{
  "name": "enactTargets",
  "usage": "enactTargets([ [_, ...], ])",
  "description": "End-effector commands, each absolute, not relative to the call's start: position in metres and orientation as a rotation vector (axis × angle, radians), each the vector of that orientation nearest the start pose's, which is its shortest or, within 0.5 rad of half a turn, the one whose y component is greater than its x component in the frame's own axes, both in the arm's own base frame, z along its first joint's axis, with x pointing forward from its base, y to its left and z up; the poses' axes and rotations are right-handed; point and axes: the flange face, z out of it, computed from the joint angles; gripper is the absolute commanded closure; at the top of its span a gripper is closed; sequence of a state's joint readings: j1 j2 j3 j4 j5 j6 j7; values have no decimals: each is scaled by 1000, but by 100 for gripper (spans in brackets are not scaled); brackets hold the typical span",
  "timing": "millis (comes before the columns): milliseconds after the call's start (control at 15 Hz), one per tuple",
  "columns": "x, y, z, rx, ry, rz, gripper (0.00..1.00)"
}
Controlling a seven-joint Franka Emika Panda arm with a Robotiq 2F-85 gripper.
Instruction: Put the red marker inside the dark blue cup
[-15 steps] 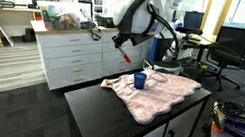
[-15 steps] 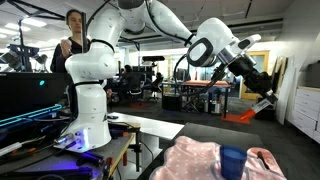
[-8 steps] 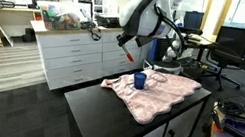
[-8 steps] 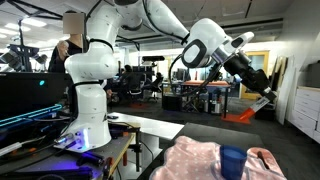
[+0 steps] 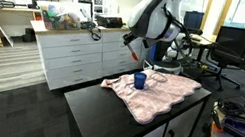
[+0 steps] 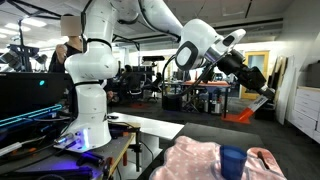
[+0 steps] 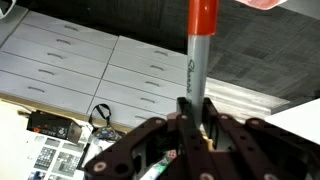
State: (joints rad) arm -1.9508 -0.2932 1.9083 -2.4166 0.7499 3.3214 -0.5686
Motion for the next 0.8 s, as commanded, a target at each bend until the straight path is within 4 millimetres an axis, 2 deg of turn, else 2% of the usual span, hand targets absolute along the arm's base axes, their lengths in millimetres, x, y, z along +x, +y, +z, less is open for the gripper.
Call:
enactTargets([
  [0, 501, -81, 367, -3138, 180, -1386, 95],
  [333, 487, -74, 361, -3118, 139, -1437, 95],
  [467, 500, -75, 369, -3127, 116, -1424, 95],
  [733, 503, -79, 373, -3130, 93, -1439, 95],
])
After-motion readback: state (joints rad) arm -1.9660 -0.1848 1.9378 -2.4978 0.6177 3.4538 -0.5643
